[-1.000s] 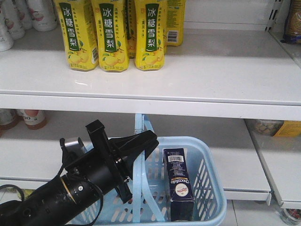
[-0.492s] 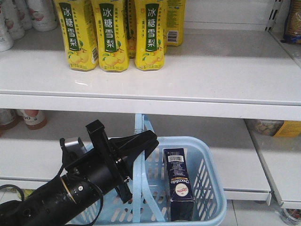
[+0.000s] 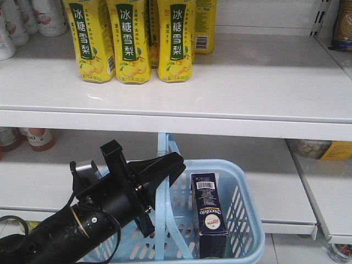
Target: Left arm holds basket, right arm returns cookies
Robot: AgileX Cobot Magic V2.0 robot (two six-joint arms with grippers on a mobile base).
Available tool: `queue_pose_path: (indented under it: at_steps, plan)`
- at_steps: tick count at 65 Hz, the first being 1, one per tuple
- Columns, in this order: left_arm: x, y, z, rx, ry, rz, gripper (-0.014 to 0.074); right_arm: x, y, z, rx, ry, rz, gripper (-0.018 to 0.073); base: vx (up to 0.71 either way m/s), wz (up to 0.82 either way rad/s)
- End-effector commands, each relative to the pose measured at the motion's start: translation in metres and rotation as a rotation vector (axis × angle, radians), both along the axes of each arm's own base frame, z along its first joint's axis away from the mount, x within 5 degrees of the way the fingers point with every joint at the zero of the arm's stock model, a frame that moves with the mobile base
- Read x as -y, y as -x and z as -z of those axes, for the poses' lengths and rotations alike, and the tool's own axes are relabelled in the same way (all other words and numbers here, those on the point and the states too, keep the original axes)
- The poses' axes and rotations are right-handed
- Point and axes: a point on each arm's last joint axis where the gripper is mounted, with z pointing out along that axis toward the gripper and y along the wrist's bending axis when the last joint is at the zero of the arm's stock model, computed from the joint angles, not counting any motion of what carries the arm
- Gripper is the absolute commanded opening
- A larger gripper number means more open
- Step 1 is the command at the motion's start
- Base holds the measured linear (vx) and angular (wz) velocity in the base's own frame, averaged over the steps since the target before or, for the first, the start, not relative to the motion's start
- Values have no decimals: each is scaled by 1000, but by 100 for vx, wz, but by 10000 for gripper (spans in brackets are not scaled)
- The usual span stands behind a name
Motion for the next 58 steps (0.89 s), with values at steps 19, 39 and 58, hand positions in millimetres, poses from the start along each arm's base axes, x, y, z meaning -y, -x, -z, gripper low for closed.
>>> queue_pose_path:
  at_steps: [19,39,58]
  plan:
    - [-5,6,-46,247,287,3,-3,0,0,-2,68,33,3,-6,0,0]
    - [-5,6,-46,247,287,3,-3,0,0,-2,74,29,3,-6,0,0]
    - [-5,6,-46,247,287,3,-3,0,0,-13,198,-35,3,-6,0,0]
